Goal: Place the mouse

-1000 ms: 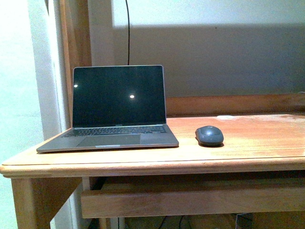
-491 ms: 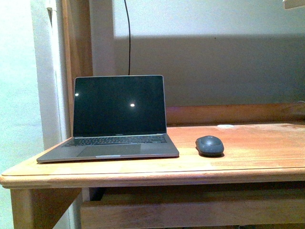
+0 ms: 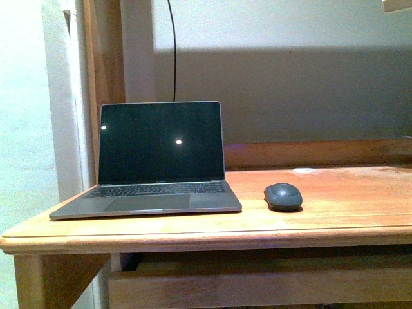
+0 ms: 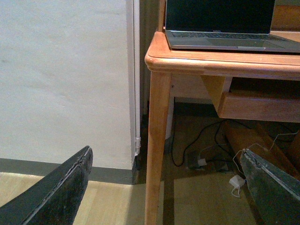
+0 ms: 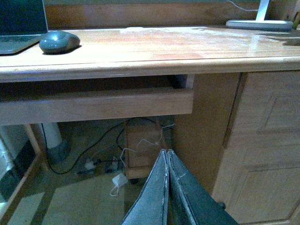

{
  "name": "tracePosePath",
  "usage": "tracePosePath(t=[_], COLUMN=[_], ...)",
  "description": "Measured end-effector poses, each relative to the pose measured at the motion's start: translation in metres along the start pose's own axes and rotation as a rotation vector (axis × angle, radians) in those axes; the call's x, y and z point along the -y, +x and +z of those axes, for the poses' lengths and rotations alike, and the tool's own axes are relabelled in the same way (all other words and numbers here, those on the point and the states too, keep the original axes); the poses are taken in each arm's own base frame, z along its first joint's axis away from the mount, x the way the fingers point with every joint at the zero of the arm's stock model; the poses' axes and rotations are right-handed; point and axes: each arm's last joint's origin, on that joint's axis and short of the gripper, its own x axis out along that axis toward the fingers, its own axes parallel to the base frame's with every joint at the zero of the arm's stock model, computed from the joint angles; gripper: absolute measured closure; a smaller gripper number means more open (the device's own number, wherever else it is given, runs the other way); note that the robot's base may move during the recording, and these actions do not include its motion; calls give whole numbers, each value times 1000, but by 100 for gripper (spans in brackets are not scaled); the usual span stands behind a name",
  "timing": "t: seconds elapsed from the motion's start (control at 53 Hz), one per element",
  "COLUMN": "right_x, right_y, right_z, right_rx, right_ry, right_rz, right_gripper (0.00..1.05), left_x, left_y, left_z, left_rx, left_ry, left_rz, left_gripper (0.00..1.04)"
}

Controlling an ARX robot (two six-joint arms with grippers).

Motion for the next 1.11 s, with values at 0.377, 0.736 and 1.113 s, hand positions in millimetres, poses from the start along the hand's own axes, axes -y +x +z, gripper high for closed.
tracePosePath(t=[0.377,0.736,1.113], right_x=[0,0,0], right_y=[0,0,0], right_z=[0,0,0], right_rx=[0,0,0], right_ry=[-1,-1,-1], right_rz=[0,0,0], right_gripper=[41,7,7], left_x=[0,0,0], left_y=[0,0,0], left_z=[0,0,0], left_rx=[0,0,0], left_ry=[0,0,0], left_rz=[0,0,0], left_gripper=[8,8,8])
